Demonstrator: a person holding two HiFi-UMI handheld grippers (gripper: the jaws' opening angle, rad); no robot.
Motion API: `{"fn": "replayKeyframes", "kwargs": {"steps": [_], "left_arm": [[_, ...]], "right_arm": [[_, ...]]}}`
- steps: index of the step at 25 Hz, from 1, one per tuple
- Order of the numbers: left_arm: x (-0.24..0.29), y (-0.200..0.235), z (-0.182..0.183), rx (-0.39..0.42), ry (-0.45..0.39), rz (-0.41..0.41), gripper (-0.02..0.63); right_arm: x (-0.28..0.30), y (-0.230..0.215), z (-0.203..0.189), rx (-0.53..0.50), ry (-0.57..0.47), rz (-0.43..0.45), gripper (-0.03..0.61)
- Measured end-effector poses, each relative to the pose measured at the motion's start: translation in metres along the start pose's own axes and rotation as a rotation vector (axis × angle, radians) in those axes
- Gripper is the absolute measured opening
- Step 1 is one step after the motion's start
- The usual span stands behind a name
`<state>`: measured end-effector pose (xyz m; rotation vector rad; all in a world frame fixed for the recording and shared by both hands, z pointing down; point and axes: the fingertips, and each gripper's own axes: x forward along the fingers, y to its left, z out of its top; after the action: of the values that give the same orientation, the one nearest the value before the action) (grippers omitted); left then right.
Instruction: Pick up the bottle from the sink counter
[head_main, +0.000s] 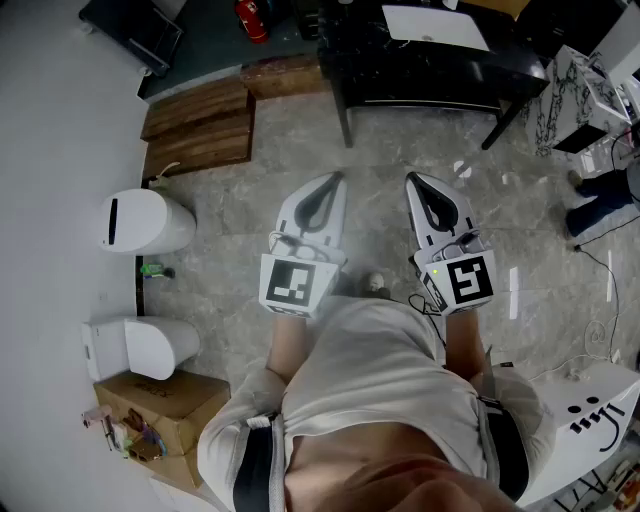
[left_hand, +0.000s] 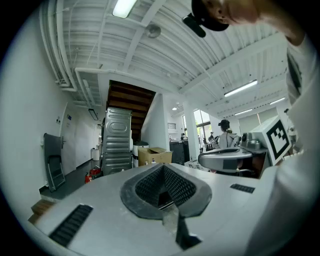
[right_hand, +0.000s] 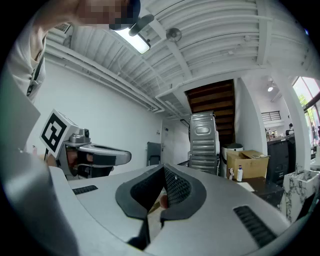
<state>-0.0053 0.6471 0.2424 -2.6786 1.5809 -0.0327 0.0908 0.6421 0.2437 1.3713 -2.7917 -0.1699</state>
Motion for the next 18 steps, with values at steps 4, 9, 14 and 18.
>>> {"fn": "replayKeyframes", "kwargs": {"steps": [4, 9, 14, 18], "left_arm": [[0.006, 0.001, -0.003, -0.007, 0.009, 0.002, 0.002], [0.015, 0.013, -0.008, -0.025, 0.013, 0.014, 0.002], [0.032, 0.027, -0.01, -0.036, 0.006, 0.012, 0.002], [0.051, 0.04, -0.013, -0.03, 0.0, 0.007, 0.002]], "right_arm": [[0.005, -0.005, -0.003, 0.034, -0.004, -0.002, -0.009], [0.019, -0.01, -0.008, 0.048, -0.022, -0.003, -0.008], [0.039, -0.015, -0.016, 0.024, 0.001, 0.011, -0.008], [0.059, -0.024, -0.021, 0.017, 0.009, 0.012, -0.008]]}}
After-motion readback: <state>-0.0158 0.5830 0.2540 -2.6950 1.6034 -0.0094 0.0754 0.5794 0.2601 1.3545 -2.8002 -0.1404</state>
